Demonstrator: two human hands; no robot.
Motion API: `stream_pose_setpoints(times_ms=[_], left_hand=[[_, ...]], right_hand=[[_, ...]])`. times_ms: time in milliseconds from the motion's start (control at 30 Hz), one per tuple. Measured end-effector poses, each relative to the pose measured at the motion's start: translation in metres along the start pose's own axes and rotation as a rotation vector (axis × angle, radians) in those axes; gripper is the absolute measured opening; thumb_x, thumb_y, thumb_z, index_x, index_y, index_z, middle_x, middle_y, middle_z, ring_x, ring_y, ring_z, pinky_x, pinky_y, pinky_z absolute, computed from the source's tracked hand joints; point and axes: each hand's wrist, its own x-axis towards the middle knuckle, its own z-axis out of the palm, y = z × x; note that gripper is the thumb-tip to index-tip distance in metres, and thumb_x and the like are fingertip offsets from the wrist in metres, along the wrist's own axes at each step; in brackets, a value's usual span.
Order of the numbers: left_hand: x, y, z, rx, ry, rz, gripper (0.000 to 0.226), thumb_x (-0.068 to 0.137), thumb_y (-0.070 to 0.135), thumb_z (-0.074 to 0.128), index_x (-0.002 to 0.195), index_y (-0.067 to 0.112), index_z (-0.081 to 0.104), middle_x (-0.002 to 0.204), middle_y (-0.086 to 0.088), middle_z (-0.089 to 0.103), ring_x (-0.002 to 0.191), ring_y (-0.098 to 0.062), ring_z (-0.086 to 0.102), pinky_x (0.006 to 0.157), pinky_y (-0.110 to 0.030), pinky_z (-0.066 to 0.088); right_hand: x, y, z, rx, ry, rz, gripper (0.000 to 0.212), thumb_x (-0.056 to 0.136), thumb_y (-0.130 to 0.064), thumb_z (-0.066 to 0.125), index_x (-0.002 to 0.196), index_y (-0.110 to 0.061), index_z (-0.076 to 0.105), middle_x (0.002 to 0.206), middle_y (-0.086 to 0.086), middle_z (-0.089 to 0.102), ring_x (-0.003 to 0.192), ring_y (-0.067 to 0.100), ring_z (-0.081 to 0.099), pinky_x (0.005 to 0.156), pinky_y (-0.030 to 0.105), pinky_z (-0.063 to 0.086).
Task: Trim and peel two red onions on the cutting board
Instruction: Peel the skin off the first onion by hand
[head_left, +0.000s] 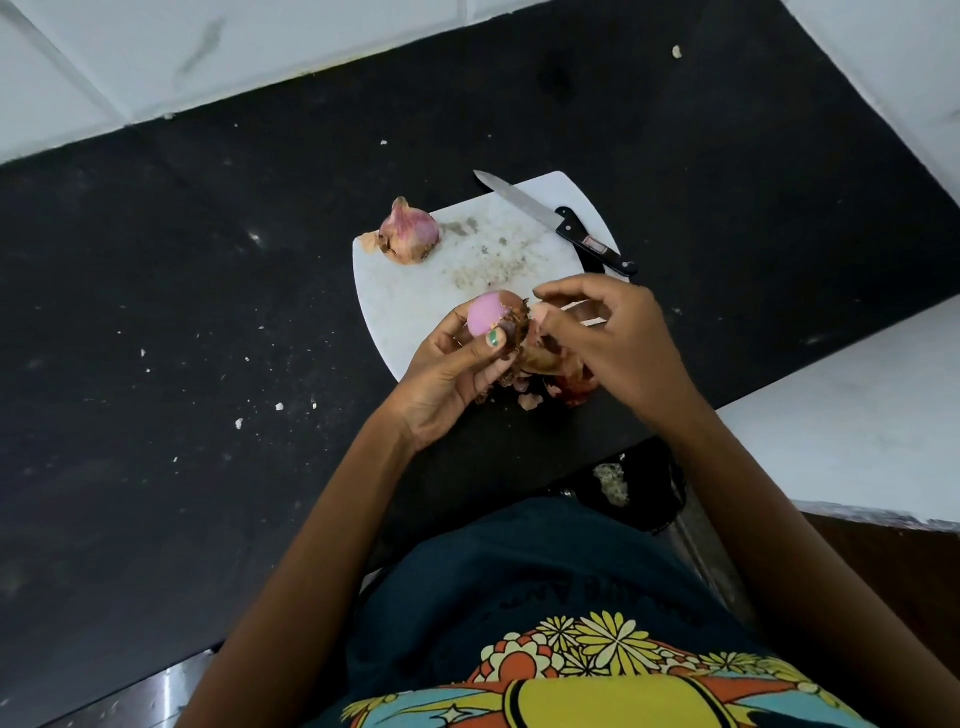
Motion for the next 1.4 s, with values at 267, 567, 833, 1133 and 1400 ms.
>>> stream_pose_setpoints(times_ms=[267, 567, 833, 1133, 1400], left_hand=[[-0.0058, 0.0014, 0.003, 0.124, -0.02, 0.001, 0.043, 0.069, 0.005, 0.069, 0.109, 0.014, 0.061, 0.09, 0.002, 0.07, 0.08, -0.009, 0.069, 0.07, -0.018, 0.057], [-0.0081, -0.0015, 0.0039, 0.128, -0.029, -0.008, 0.04, 0.071, 0.002, 0.063, 0.109, 0.013, 0.06, 0.089, -0.001, 0.069, 0.074, -0.01, 0.069, 0.065, -0.017, 0.056], [-0.0031, -0.002, 0.0014, 0.094, -0.044, 0.005, 0.068, 0.045, 0.025, 0.095, 0.105, 0.015, 0.065, 0.093, 0.001, 0.071, 0.082, -0.012, 0.07, 0.07, -0.02, 0.058], [-0.004, -0.0036, 0.0038, 0.096, -0.034, 0.003, 0.072, 0.043, 0.026, 0.095, 0.106, 0.014, 0.064, 0.097, -0.002, 0.068, 0.082, -0.013, 0.07, 0.067, -0.018, 0.057], [-0.0026, -0.003, 0.0038, 0.055, -0.022, -0.007, 0.084, 0.04, 0.035, 0.097, 0.113, 0.014, 0.061, 0.102, -0.002, 0.07, 0.09, -0.013, 0.07, 0.071, -0.02, 0.058]], right_hand=[[0.0029, -0.0033, 0.005, 0.108, -0.091, 0.05, 0.022, 0.078, -0.014, 0.077, 0.099, -0.01, 0.072, 0.085, 0.0, 0.074, 0.067, 0.0, 0.068, 0.061, 0.015, 0.053], [0.0039, 0.0002, 0.0027, 0.073, -0.098, 0.016, 0.02, 0.076, -0.008, 0.076, 0.095, -0.008, 0.072, 0.085, -0.002, 0.074, 0.075, 0.011, 0.071, 0.069, 0.024, 0.059], [0.0028, 0.0021, 0.0013, 0.124, -0.083, 0.029, 0.016, 0.08, -0.017, 0.075, 0.095, -0.017, 0.072, 0.083, 0.001, 0.074, 0.074, 0.012, 0.071, 0.07, 0.025, 0.058], [0.0036, 0.0004, 0.0052, 0.255, -0.098, 0.129, 0.016, 0.078, -0.004, 0.073, 0.094, -0.008, 0.071, 0.085, 0.004, 0.075, 0.072, 0.013, 0.072, 0.063, 0.025, 0.058], [0.0043, 0.0032, 0.0046, 0.194, -0.017, 0.055, 0.023, 0.076, 0.006, 0.064, 0.087, -0.013, 0.073, 0.073, -0.003, 0.071, 0.061, 0.001, 0.065, 0.061, 0.016, 0.052]])
